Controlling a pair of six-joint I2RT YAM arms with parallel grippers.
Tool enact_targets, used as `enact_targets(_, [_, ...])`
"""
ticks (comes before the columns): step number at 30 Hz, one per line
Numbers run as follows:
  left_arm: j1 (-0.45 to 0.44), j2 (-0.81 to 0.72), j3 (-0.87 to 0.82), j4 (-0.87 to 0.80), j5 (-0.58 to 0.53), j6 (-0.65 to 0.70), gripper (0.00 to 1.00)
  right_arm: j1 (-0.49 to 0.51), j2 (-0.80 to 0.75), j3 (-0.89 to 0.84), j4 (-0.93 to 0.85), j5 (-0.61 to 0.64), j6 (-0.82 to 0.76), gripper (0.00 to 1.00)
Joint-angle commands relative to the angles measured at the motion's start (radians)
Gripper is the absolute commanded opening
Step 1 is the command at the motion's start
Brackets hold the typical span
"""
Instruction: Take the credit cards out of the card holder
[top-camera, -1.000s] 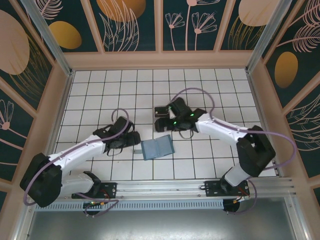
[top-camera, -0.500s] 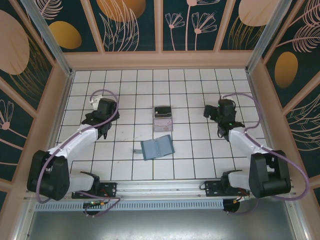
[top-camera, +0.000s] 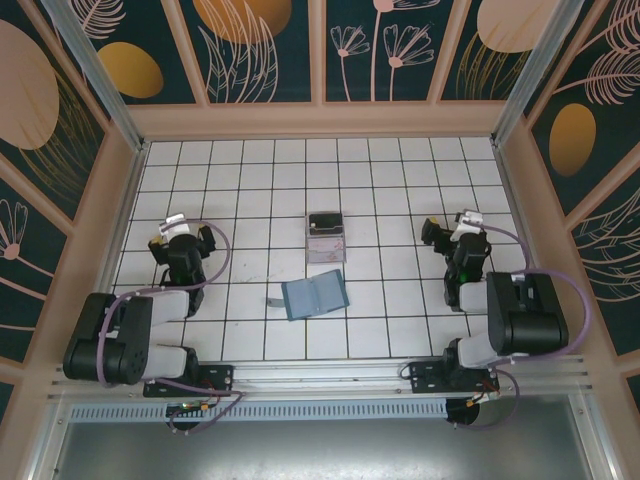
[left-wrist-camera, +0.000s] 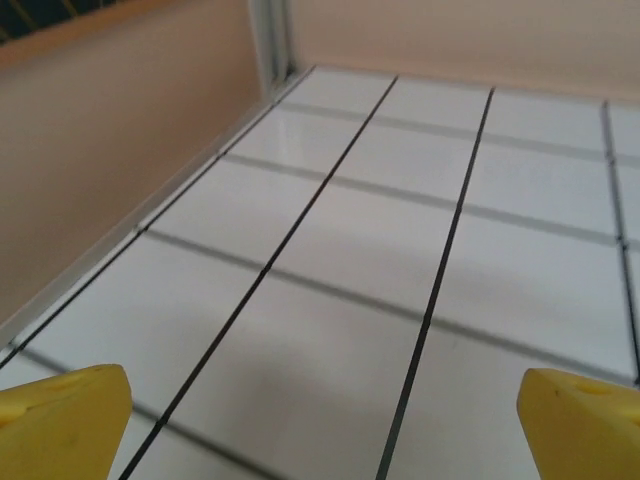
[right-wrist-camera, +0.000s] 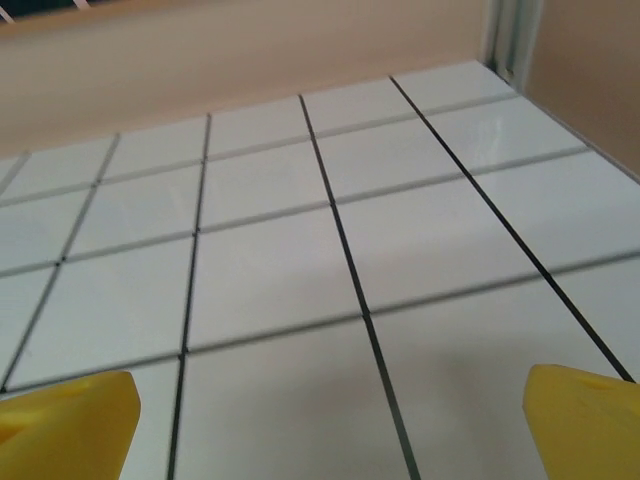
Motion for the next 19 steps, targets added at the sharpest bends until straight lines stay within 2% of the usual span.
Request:
enact_targets(1, [0.049,0.082,-0.007,0.312,0.151,0.042,0.99,-0.005,0.049,0.002,0.146,-0.054,-0.025,0.99])
enact_targets(4, [0.062,0.119,-0.007,0.334,0.287,0.072,0.99,-0.002,0.052,-0.003,0.164,-0.047,-0.027,0.99])
enact_targets(5, [0.064,0.148,-0.034,0.406,0.298,0.075,0.99,0.0,0.048,0.002,0.152,-0.045,-0.027,0.99])
enact_targets(6, [0.064,0.155,-0.032,0.428,0.298,0.075,0.99,0.001,0.052,-0.002,0.163,-0.044,-0.029,0.99])
enact_targets(7, [0.064,0.134,-0.019,0.355,0.301,0.078,0.99,0.002,0.05,-0.001,0.155,-0.042,-0.029,0.99])
enact_targets(19, [0.064,0.138,-0.029,0.387,0.297,0.078,0.99,0.001,0.049,-0.003,0.159,-0.051,-0.029,0.99])
